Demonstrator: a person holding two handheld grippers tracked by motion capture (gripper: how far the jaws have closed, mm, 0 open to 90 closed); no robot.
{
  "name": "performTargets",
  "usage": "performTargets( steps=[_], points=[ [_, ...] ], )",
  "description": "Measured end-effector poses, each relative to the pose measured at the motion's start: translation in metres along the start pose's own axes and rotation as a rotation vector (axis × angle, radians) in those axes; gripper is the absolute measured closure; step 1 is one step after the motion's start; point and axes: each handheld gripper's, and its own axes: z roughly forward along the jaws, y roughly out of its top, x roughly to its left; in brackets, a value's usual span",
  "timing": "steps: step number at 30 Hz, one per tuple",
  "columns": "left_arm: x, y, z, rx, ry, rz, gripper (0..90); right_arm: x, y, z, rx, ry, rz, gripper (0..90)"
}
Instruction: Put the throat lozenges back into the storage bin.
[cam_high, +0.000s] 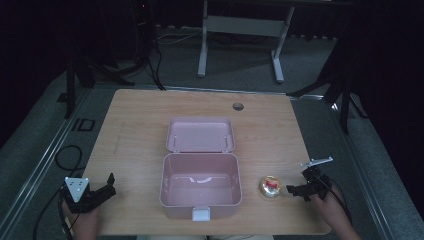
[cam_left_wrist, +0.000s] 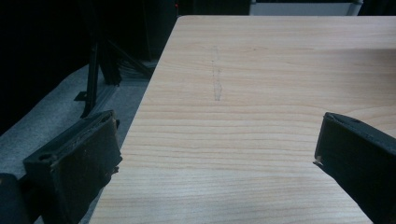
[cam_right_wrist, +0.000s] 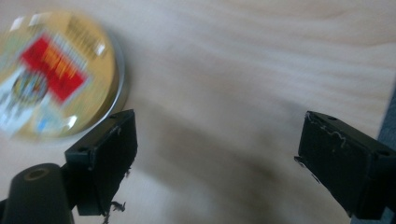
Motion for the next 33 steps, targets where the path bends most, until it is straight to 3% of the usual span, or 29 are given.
performTargets(
  steps=[6, 12, 19, 21, 25, 27, 33],
  points=[
    [0.000, 0.000, 0.000, 0.002, -0.002, -0.001, 0.5, 0.005, 0.005, -0.004, 0.169, 0.061, -0.112, 12.9],
    [0.000, 0.000, 0.000, 0.000, -0.003, -0.003, 0.5, 0.014, 0.007, 0.000, 0.361, 0.100, -0.312, 12.8],
    [0.001, 0.000, 0.000, 0.002, -0.005, -0.002, 0.5, 0.021, 0.009, 0.001, 0.489, 0.146, -0.572, 13.4],
    [0.000, 0.000, 0.000, 0.001, -0.005, -0.002, 0.5, 0.021, 0.011, 0.002, 0.522, 0.145, -0.597, 13.8],
    [0.001, 0.000, 0.000, 0.000, -0.006, -0.004, 0.5, 0.022, 0.015, 0.004, 0.535, 0.167, -0.664, 16.7],
    [0.001, 0.000, 0.000, 0.000, -0.007, -0.003, 0.5, 0.025, 0.015, 0.003, 0.511, 0.174, -0.745, 16.1],
    [0.000, 0.000, 0.000, 0.002, -0.008, 0.000, 0.5, 0.031, 0.024, 0.004, 0.497, 0.177, -0.785, 14.7]
  ],
)
